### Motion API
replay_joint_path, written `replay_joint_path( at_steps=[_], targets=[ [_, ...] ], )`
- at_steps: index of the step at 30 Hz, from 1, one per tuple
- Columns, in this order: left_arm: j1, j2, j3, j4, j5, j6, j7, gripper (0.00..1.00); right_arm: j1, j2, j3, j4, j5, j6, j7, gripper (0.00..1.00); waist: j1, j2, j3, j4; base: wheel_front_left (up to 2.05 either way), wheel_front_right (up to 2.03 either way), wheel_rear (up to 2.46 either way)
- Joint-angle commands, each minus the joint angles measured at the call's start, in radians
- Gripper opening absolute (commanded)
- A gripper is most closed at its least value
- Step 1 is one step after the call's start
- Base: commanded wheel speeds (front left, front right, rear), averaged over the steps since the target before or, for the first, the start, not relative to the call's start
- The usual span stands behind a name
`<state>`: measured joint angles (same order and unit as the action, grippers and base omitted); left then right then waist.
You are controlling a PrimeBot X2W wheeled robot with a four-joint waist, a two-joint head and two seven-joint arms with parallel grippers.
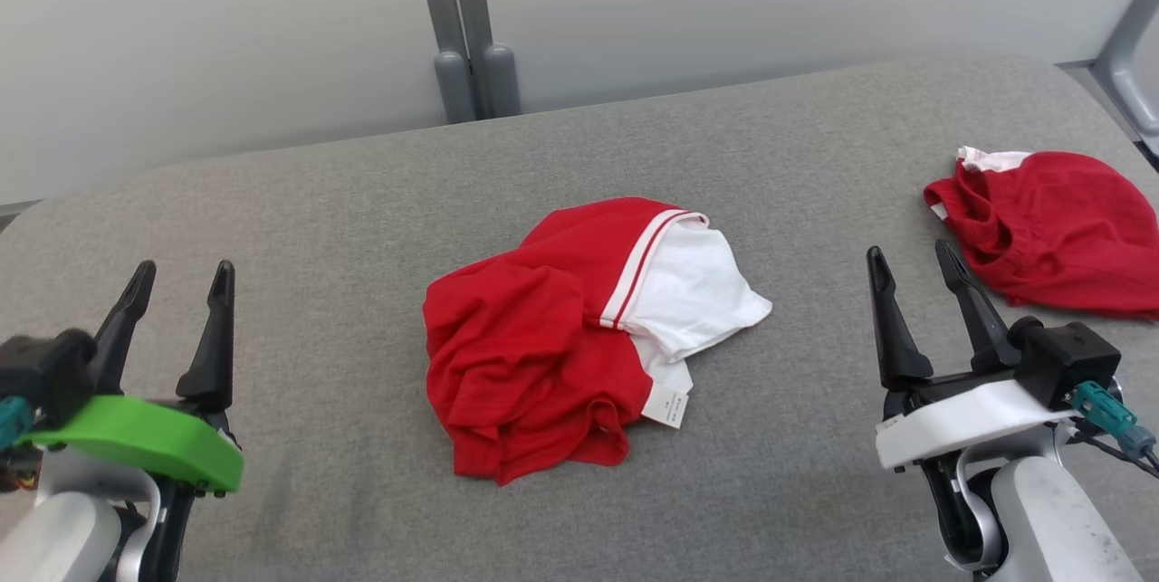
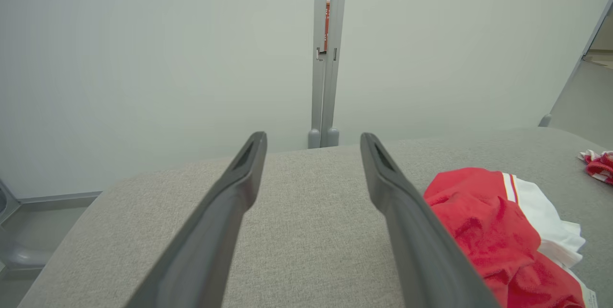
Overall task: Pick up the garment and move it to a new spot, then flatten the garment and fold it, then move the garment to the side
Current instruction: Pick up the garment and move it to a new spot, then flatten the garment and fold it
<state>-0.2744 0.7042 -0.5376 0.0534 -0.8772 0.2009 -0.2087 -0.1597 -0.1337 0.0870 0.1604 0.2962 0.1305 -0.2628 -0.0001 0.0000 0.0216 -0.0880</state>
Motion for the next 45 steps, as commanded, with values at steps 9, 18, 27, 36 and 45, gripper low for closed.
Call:
replay_joint_path(
  at_steps=[9, 18, 27, 36, 45],
  targets=[
    [0.242, -0.119, 0.198, -0.142, 0.071, 0.110, -0.057, 1.00, 0.041, 0.020, -0.014, -0.001, -0.021, 0.000, -0.003, 1.00, 0.0001, 0.0000, -0.005, 0.053, 0.00, 0.00, 0.00],
    [0.369, -0.264, 0.281, -0.157, 0.279, 0.067, -0.057, 1.00, 0.057, 0.026, -0.019, -0.010, -0.030, 0.000, -0.003, 1.00, 0.0001, 0.0000, 0.000, 0.046, 0.00, 0.00, 0.00],
    [0.379, -0.323, 0.332, -0.135, 0.363, 0.020, -0.057, 1.00, 0.047, 0.020, -0.018, -0.014, -0.034, 0.000, -0.003, 1.00, 0.0001, 0.0000, -0.007, 0.036, 0.00, 0.00, 0.00],
    [0.368, -0.358, 0.346, -0.110, 0.416, -0.019, -0.057, 1.00, 0.049, 0.018, -0.014, -0.017, -0.038, 0.000, -0.003, 1.00, 0.0001, 0.0000, -0.011, 0.035, 0.00, 0.00, 0.00],
    [0.322, -0.401, 0.228, -0.031, 0.398, -0.111, 0.021, 1.00, 0.033, 0.012, -0.014, -0.023, -0.031, 0.000, -0.003, 1.00, 0.0001, 0.0000, 0.010, 0.040, 0.00, 0.00, 0.00]
  ],
)
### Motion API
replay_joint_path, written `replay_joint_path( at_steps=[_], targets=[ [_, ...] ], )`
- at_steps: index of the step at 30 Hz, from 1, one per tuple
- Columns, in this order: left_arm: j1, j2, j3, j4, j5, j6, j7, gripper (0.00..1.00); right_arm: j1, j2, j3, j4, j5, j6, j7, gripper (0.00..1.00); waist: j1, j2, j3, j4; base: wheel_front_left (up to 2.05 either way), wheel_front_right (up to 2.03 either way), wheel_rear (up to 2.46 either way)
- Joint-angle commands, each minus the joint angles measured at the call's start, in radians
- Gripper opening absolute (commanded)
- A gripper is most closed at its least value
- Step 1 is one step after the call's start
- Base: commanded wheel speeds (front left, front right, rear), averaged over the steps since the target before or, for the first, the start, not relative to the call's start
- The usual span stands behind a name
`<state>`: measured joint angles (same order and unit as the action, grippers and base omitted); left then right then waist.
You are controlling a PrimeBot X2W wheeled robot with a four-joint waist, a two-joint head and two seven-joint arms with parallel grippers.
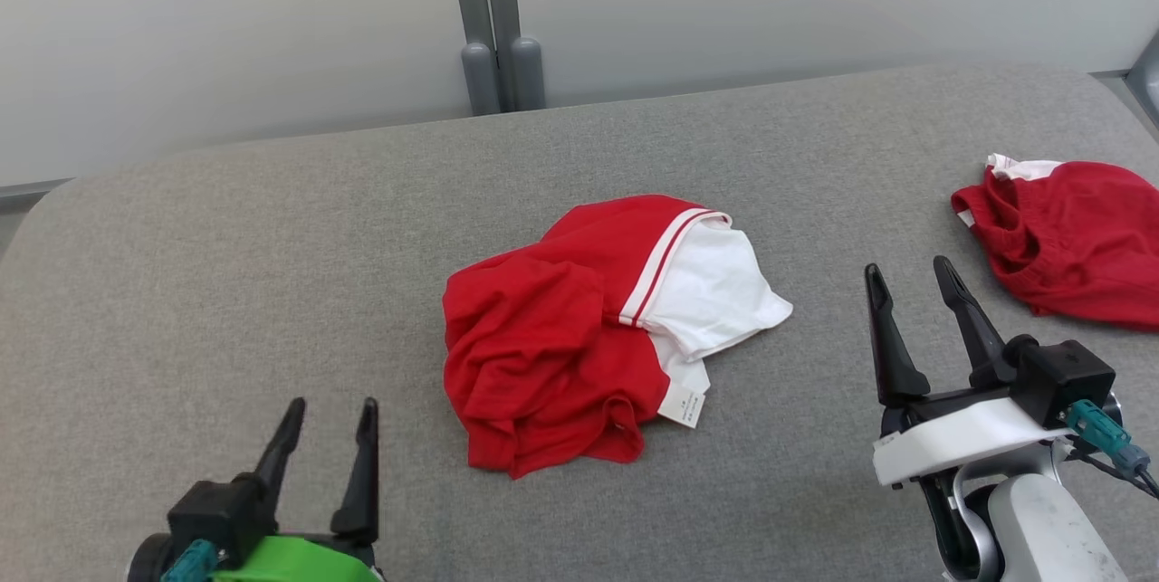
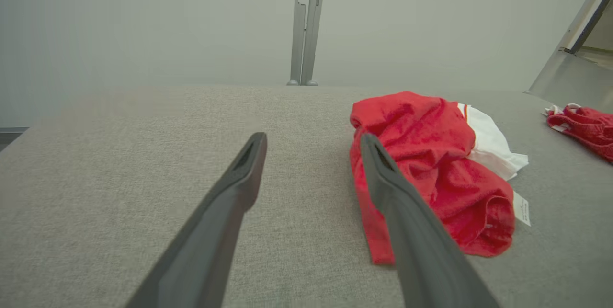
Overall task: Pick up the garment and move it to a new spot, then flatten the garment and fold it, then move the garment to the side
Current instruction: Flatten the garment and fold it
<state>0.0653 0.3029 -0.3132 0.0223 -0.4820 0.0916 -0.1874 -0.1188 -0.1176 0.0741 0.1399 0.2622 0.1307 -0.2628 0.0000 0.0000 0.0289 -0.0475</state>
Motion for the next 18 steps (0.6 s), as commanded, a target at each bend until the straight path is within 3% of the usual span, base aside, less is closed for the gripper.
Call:
replay_joint_path(
  at_steps=[1, 8, 18],
  targets=[
    [-0.023, -0.009, -0.011, 0.009, -0.012, -0.016, 0.017, 1.00, -0.011, -0.006, -0.001, -0.003, 0.004, 0.000, -0.003, 1.00, 0.0000, 0.0000, 0.006, -0.001, 0.00, 0.00, 0.00],
    [-0.103, -0.073, -0.111, 0.112, -0.151, -0.142, 0.229, 1.00, -0.035, -0.007, -0.006, -0.005, 0.003, 0.000, -0.003, 1.00, 0.0000, 0.0000, 0.031, -0.021, 0.00, 0.00, 0.00],
    [-0.197, -0.132, -0.157, 0.230, -0.255, -0.197, 0.318, 1.00, -0.062, 0.001, -0.012, -0.016, 0.006, 0.000, -0.003, 1.00, 0.0000, 0.0000, 0.092, -0.077, 0.00, 0.00, 0.00]
  ],
)
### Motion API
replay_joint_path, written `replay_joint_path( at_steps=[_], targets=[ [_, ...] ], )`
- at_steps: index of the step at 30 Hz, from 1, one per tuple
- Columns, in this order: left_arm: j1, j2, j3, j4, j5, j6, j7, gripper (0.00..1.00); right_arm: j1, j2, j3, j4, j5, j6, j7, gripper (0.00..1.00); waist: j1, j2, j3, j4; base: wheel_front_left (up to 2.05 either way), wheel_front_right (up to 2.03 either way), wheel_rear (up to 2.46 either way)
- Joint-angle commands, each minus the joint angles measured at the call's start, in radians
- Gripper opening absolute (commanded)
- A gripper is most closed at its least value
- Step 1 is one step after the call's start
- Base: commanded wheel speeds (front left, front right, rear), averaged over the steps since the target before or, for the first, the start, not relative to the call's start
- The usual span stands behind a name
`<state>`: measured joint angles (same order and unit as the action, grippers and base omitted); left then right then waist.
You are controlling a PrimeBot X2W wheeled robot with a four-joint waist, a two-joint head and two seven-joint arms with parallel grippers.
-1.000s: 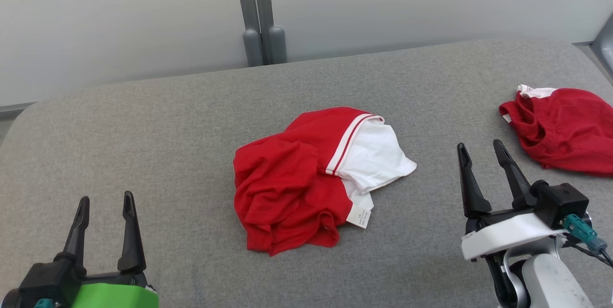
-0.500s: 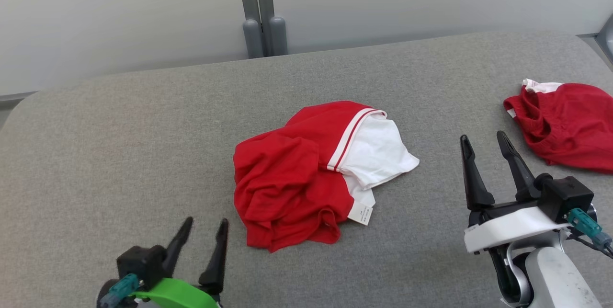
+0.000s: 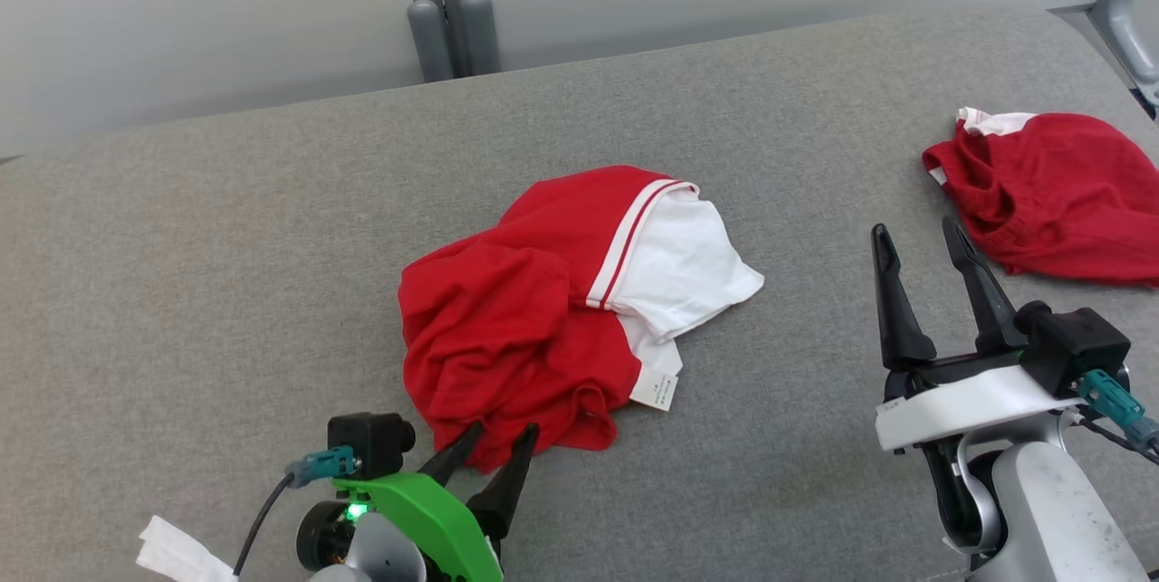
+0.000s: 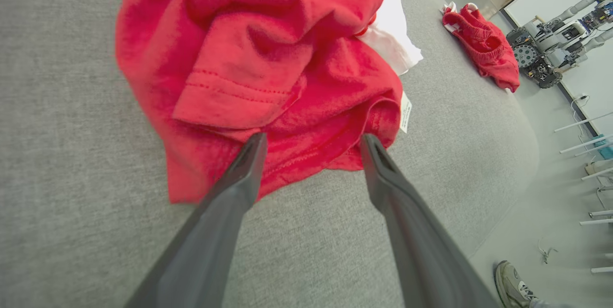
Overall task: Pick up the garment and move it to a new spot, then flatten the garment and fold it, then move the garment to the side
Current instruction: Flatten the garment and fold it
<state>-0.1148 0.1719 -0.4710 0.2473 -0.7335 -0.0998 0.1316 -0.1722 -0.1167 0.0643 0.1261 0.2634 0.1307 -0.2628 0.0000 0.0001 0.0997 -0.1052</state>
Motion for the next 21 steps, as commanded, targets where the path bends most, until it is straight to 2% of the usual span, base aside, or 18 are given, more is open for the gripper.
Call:
replay_joint_path(
  at_steps=[1, 8, 13, 14, 16, 21],
  targets=[
    [-0.025, -0.006, -0.003, 0.013, -0.010, -0.008, 0.000, 1.00, -0.012, 0.001, -0.003, -0.004, 0.006, 0.000, -0.003, 1.00, 0.0000, -0.0001, 0.027, -0.024, 0.00, 0.00, 0.00],
    [-0.084, -0.010, 0.008, 0.106, -0.017, -0.007, -0.023, 1.00, -0.031, 0.011, -0.007, -0.008, 0.008, 0.000, -0.003, 1.00, 0.0000, -0.0001, 0.059, -0.048, 0.00, 0.00, 0.00],
    [-0.105, 0.001, 0.027, 0.101, -0.004, -0.009, -0.080, 1.00, -0.032, 0.015, -0.015, -0.011, 0.005, 0.000, -0.003, 1.00, 0.0000, -0.0001, 0.065, -0.052, 0.00, 0.00, 0.00],
    [-0.101, -0.001, 0.029, 0.090, -0.012, -0.012, -0.089, 0.82, -0.030, 0.016, -0.017, -0.011, 0.004, 0.000, -0.003, 1.00, 0.0000, -0.0001, 0.065, -0.051, 0.00, 0.00, 0.00],
    [-0.086, 0.006, 0.032, 0.066, -0.018, -0.013, -0.099, 0.00, -0.026, 0.018, -0.020, -0.010, 0.000, 0.000, -0.003, 1.00, 0.0000, -0.0001, 0.063, -0.047, 0.00, 0.00, 0.00],
    [-0.044, 0.029, 0.039, -0.015, -0.039, -0.009, -0.084, 0.00, -0.008, 0.019, -0.033, -0.008, -0.007, 0.000, -0.003, 1.00, 0.0000, -0.0001, 0.048, -0.013, 0.00, 0.00, 0.00]
  ],
)
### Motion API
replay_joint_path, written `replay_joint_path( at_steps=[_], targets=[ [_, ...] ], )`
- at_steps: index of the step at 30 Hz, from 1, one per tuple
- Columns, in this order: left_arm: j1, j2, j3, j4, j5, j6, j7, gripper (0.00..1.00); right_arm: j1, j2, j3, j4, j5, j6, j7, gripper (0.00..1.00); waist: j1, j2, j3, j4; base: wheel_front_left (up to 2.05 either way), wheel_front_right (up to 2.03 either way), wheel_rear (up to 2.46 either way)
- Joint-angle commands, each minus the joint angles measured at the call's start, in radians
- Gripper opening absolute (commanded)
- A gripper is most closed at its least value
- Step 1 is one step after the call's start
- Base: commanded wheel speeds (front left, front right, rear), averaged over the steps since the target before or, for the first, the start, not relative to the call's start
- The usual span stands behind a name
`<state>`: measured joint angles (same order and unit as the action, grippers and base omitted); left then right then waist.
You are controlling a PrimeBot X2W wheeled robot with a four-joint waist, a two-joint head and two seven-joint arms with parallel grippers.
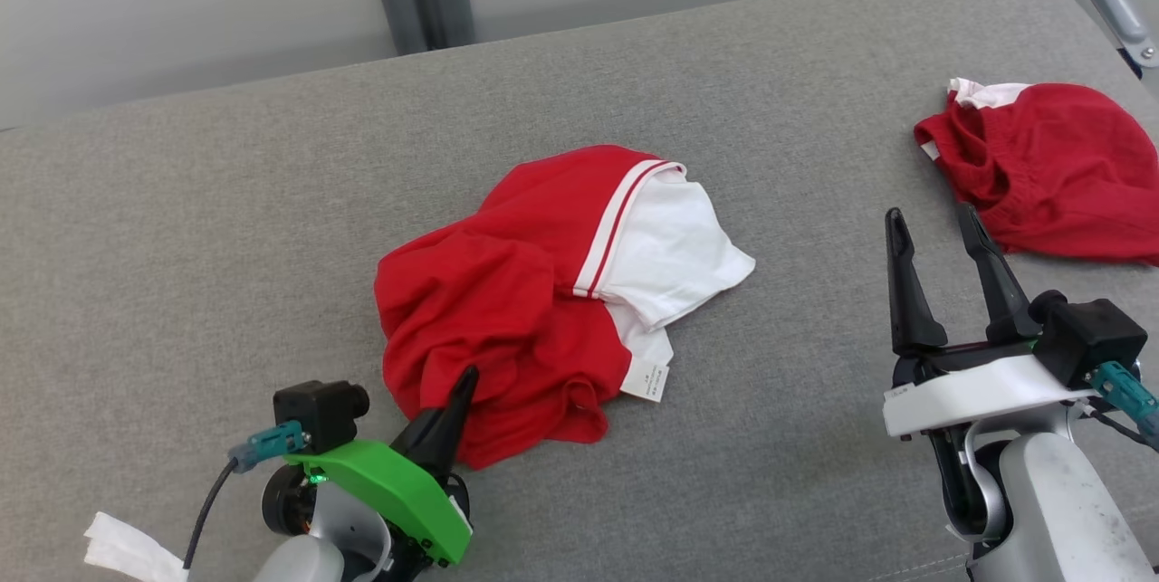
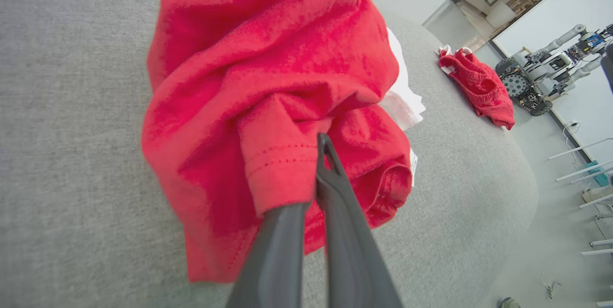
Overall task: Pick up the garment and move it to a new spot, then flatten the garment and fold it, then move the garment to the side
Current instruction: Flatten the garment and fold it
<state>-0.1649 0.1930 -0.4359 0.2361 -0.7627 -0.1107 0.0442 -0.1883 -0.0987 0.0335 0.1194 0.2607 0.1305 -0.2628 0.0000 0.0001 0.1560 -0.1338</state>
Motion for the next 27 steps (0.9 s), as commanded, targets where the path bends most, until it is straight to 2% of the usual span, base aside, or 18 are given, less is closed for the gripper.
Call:
replay_joint_path(
  at_steps=[1, 7, 9, 13, 18, 22, 25, 26, 27],
  targets=[
    [0.017, 0.016, 0.006, -0.028, -0.017, 0.003, 0.009, 0.00, 0.013, -0.001, -0.005, -0.001, -0.005, 0.000, -0.003, 1.00, 0.0000, -0.0001, -0.013, 0.029, 0.00, 0.00, 0.00],
    [0.076, 0.099, 0.047, -0.209, -0.083, 0.006, 0.092, 0.00, 0.024, -0.008, -0.003, 0.006, -0.010, 0.000, -0.003, 1.00, 0.0000, -0.0001, -0.041, 0.108, 0.00, 0.00, 0.00],
    [0.099, 0.141, 0.067, -0.268, -0.128, 0.003, 0.145, 0.00, 0.025, -0.010, 0.000, 0.009, -0.008, 0.000, -0.003, 1.00, 0.0000, -0.0001, -0.048, 0.130, 0.00, 0.00, 0.00],
    [0.136, 0.261, 0.132, -0.327, -0.239, 0.001, 0.276, 0.00, 0.021, -0.011, 0.011, 0.018, -0.006, 0.000, -0.003, 1.00, 0.0000, -0.0001, -0.055, 0.156, 0.00, 0.00, 0.00],
    [0.172, 0.404, 0.215, -0.282, -0.333, 0.005, 0.392, 0.00, 0.013, -0.013, 0.020, 0.027, 0.000, 0.000, -0.003, 1.00, 0.0000, -0.0001, -0.053, 0.157, 0.00, 0.00, 0.00],
    [0.195, 0.461, 0.247, -0.211, -0.385, -0.003, 0.440, 0.00, 0.013, -0.021, 0.021, 0.035, 0.007, 0.000, -0.003, 1.00, 0.0000, -0.0001, -0.052, 0.146, 0.00, 0.00, 0.00],
    [0.201, 0.475, 0.240, -0.152, -0.400, -0.006, 0.463, 0.00, 0.010, -0.024, 0.023, 0.039, 0.008, 0.000, -0.003, 1.00, 0.0000, -0.0001, -0.052, 0.140, 0.00, 0.00, 0.00],
    [0.201, 0.473, 0.228, -0.130, -0.403, -0.008, 0.474, 0.65, 0.010, -0.025, 0.024, 0.040, 0.008, 0.000, -0.003, 1.00, 0.0000, -0.0001, -0.052, 0.139, 0.00, 0.00, 0.00],
    [0.201, 0.468, 0.220, -0.116, -0.408, -0.009, 0.481, 1.00, 0.011, -0.025, 0.024, 0.041, 0.007, 0.000, -0.003, 1.00, 0.0000, -0.0001, -0.054, 0.138, 0.00, 0.00, 0.00]
  ],
)
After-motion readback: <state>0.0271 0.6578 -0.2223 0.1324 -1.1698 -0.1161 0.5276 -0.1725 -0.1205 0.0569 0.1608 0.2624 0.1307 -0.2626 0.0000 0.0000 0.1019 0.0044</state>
